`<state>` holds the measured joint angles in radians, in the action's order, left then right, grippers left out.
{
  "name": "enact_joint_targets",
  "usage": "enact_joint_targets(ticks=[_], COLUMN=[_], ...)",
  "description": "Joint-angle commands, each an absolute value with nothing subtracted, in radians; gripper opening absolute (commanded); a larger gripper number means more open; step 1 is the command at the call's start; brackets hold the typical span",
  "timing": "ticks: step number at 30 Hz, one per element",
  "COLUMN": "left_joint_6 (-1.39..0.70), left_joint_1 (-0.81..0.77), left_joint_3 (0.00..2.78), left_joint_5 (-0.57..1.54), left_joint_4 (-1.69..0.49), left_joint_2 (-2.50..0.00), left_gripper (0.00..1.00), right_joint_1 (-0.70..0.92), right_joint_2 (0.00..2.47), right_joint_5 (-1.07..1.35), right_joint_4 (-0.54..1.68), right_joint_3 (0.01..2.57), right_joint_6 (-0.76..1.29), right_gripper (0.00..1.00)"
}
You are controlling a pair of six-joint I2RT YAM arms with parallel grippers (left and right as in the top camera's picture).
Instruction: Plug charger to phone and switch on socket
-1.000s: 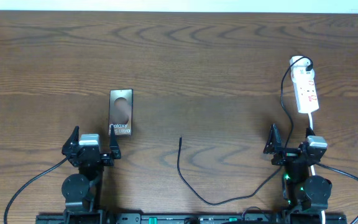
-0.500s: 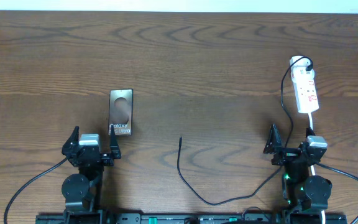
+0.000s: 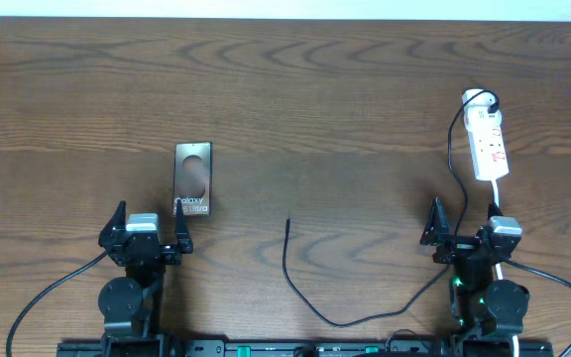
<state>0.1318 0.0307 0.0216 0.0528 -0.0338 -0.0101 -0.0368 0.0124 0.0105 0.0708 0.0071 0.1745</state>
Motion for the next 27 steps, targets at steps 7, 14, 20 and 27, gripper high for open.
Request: enact_joint_targets(ticks=[7,14,20,27], left_joint_6=[0.136,0.135,0.138,0.133], left_joint_1=[0.027,0.028,0.028,0.027], left_joint_3=[0.005,0.109,0.252,0.599], left_joint_5=[0.041,0.04,0.04,0.079], left_joint_4=[-0.054,-0.037,-0.039,-0.128], left_joint_2=[-0.005,-0.011,-0.134,-0.552], left_gripper=[0.93,0.93,0.93,0.93], right_joint_1=[-0.033,-0.033,-0.033,-0.033], right_joint_2=[0.007,0.007,0.007,0.007], right_joint_5=[0.002,0.002,0.002,0.002], right_joint_4=[0.075,0.075,0.075,0.075], right_joint_3=[0.006,0.006,0.006,0.006], right_joint_6=[0.16,0.16,0.16,0.16], right_gripper=[0.99,0.99,0.99,0.99])
